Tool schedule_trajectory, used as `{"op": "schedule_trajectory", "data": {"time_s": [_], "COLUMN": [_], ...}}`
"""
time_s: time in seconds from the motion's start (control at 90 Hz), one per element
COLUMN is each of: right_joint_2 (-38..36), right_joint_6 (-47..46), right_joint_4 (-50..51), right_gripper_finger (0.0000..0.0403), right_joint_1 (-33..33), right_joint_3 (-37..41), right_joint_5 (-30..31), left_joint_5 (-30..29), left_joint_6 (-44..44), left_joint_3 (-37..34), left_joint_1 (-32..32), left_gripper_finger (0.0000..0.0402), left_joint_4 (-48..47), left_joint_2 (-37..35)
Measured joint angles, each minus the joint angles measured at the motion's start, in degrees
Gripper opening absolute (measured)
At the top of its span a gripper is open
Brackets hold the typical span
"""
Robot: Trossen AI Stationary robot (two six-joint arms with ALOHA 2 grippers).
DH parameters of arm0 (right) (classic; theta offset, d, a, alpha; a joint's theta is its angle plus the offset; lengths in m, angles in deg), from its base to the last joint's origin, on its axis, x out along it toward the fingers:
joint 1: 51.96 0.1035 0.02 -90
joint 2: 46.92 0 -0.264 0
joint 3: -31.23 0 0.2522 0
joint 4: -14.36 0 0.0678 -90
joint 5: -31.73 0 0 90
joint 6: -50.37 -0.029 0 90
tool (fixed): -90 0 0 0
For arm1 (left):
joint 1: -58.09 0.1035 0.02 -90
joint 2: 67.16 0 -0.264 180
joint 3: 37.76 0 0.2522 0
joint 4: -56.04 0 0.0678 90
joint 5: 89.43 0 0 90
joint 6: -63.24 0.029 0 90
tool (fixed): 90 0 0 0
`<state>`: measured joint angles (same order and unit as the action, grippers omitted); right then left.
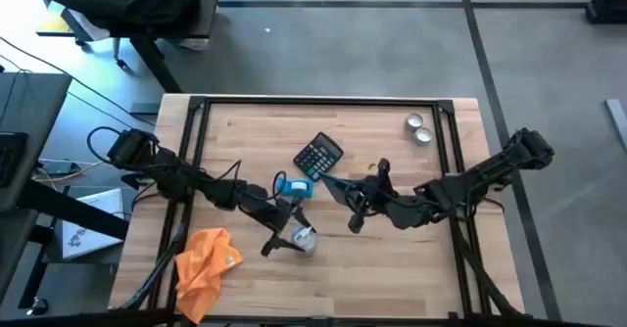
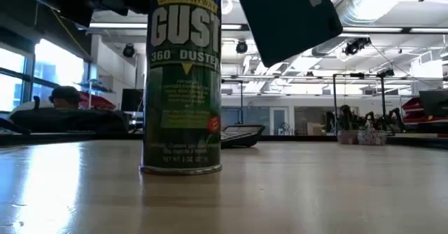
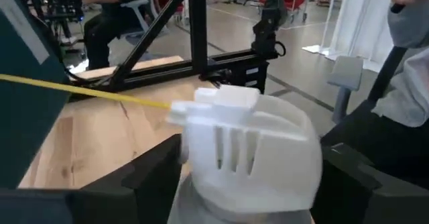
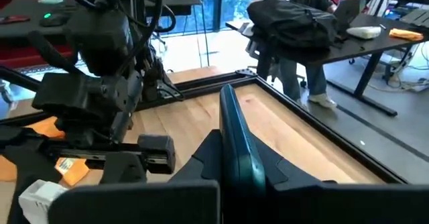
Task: Apply microfiber cloth
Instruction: Spray the cellphone using the white spray bottle
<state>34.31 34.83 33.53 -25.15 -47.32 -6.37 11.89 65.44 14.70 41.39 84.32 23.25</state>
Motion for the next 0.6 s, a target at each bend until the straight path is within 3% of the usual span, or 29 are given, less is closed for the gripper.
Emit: {"op": "schedule_trajectory", "data": {"time_s": [0.356, 0.6], "right_joint_2": [0.0, 0.02], "right_joint_6": [-0.5, -0.5], "right_joint_4": [-0.08, -0.11], "right_gripper_finger": [0.0001, 0.0001], "right_joint_1": [-0.66, -0.63], "right_joint_3": [0.0, 0.0], "right_joint_5": [0.33, 0.35], "left_joint_5": [-0.26, -2.05], "left_joint_6": [-0.35, -0.64], "left_joint_3": [0.0, 0.0], "left_joint_1": [0.18, 0.18], "left_gripper_finger": [0.0224, 0.0182], "left_joint_4": [0.16, 0.39], "left_joint_2": [0.0, 0.0]}}
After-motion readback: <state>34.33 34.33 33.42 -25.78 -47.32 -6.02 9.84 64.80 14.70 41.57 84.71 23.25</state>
